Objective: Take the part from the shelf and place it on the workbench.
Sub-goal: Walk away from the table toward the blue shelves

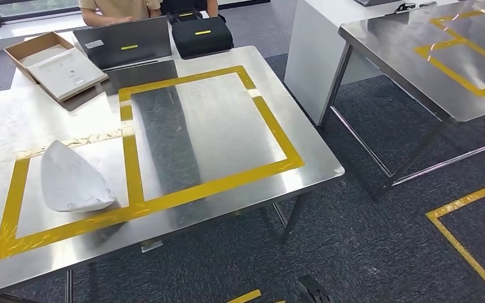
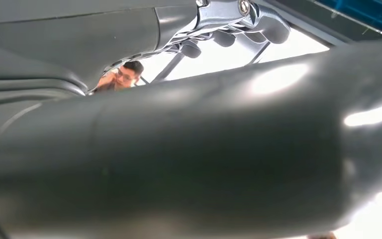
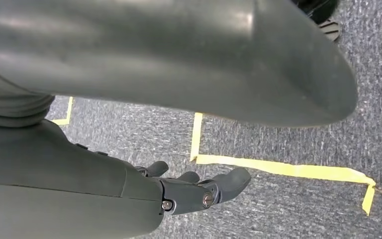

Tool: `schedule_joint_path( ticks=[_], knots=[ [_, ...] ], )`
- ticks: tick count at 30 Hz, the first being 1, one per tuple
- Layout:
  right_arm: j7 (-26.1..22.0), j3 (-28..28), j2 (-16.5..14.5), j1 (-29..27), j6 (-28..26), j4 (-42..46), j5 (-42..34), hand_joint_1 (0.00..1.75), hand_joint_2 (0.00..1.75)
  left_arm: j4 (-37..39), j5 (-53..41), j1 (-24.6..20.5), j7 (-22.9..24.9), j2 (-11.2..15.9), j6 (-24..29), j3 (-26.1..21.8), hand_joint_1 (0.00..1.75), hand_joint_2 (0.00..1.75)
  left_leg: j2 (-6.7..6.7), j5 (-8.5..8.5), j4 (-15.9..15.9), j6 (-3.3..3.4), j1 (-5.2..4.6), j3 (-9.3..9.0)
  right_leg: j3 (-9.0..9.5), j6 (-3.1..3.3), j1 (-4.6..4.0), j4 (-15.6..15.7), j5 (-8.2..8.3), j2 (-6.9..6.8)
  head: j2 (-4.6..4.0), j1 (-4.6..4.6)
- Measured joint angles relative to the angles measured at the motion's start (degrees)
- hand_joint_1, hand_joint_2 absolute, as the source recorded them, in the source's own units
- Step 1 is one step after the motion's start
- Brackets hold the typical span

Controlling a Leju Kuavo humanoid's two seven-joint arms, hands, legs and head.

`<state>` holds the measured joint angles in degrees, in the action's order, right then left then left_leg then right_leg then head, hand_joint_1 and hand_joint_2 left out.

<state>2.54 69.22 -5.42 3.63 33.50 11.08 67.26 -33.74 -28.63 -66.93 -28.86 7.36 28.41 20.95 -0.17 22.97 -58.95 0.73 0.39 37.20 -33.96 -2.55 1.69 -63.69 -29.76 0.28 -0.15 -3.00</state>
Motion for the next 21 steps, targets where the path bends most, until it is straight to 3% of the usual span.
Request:
schedule_joint_path(
  ticks=[2,5,7,10,12,13,16,18,20,21],
  knots=[
    [-0.13,0.00,-0.03,-0.02,-0.01,0.00,0.14,0.00,0.00,-0.70,-0.05,0.15,0.20,0.57,-0.08,-0.20,0.00,0.00,-0.21,-0.20,-0.55,-0.97,-0.05,0.57,1.26,0.68,-0.10,3.06,0.94,0.27,0.00,-0.07],
    [-0.22,0.00,-0.05,-0.02,-0.02,0.00,0.38,0.00,0.00,-1.39,-0.19,0.42,0.40,1.64,-0.50,-0.32,0.00,0.00,-0.39,-0.53,-0.65,-2.36,-0.03,1.09,0.48,2.49,-0.19,3.13,1.35,0.40,0.00,-0.06],
    [-0.31,0.00,-0.05,-0.13,-0.02,0.00,0.51,0.00,0.00,-1.54,-0.05,0.52,0.38,2.59,-0.78,-0.36,0.00,0.00,-0.25,2.17,-3.32,-2.96,0.15,2.23,-0.11,3.49,-0.17,3.32,2.14,0.32,0.00,0.02],
    [-0.44,0.00,-0.03,-0.49,-0.08,0.00,0.70,0.00,0.00,-1.50,0.38,0.64,0.08,3.67,-0.95,-0.41,0.00,0.00,-0.13,8.78,-13.10,-3.35,0.17,5.15,-1.45,4.16,-0.46,3.31,3.25,0.28,0.00,0.11],
    [-0.46,0.00,0.00,-0.59,-0.14,0.00,0.87,0.00,0.00,-1.37,0.77,0.76,-0.28,4.19,-0.99,-0.42,0.00,0.00,-0.13,9.52,-15.31,-3.19,0.14,4.57,-2.55,4.26,-0.78,3.26,4.10,0.25,0.00,0.09],
    [-0.46,0.00,0.01,-0.59,-0.14,0.00,0.95,0.00,0.00,-1.33,0.93,0.75,-0.44,4.42,-1.00,-0.41,0.00,0.00,-0.13,8.60,-13.45,-2.92,0.08,2.75,-3.08,4.27,-0.93,3.25,4.52,0.24,0.00,0.09],
    [-0.48,0.00,0.01,-0.55,-0.13,0.00,1.03,0.00,0.00,-1.42,1.11,0.33,-0.71,4.82,-0.99,-0.42,0.00,0.00,-0.10,6.38,-3.27,-1.81,-0.49,-4.78,-4.05,3.91,-1.15,3.29,5.66,0.21,0.00,0.04],
    [-0.49,0.00,-0.01,-0.51,-0.14,0.00,1.03,0.00,0.00,-1.44,1.18,-0.04,-0.69,4.95,-0.92,-0.42,0.00,0.00,-0.05,6.33,-0.57,-1.41,-1.00,-6.14,-4.23,3.27,-1.02,3.48,6.36,0.17,0.00,0.07],
    [-0.48,0.00,0.01,-0.49,-0.15,0.00,1.04,0.00,0.00,-1.36,1.23,-0.26,-0.60,5.05,-0.79,-0.41,0.00,0.00,0.08,5.44,-0.04,-0.83,-1.05,-5.73,-4.33,2.56,-0.89,3.63,6.87,0.19,0.00,0.21],
    [-0.46,0.00,0.02,-0.50,-0.13,0.00,1.05,0.00,0.00,-1.34,1.28,-0.31,-0.55,5.06,-0.71,-0.40,0.00,0.00,0.19,4.85,0.30,-0.42,-0.91,-5.60,-4.58,2.27,-0.90,3.27,6.31,0.18,0.00,0.19]
  ],
)
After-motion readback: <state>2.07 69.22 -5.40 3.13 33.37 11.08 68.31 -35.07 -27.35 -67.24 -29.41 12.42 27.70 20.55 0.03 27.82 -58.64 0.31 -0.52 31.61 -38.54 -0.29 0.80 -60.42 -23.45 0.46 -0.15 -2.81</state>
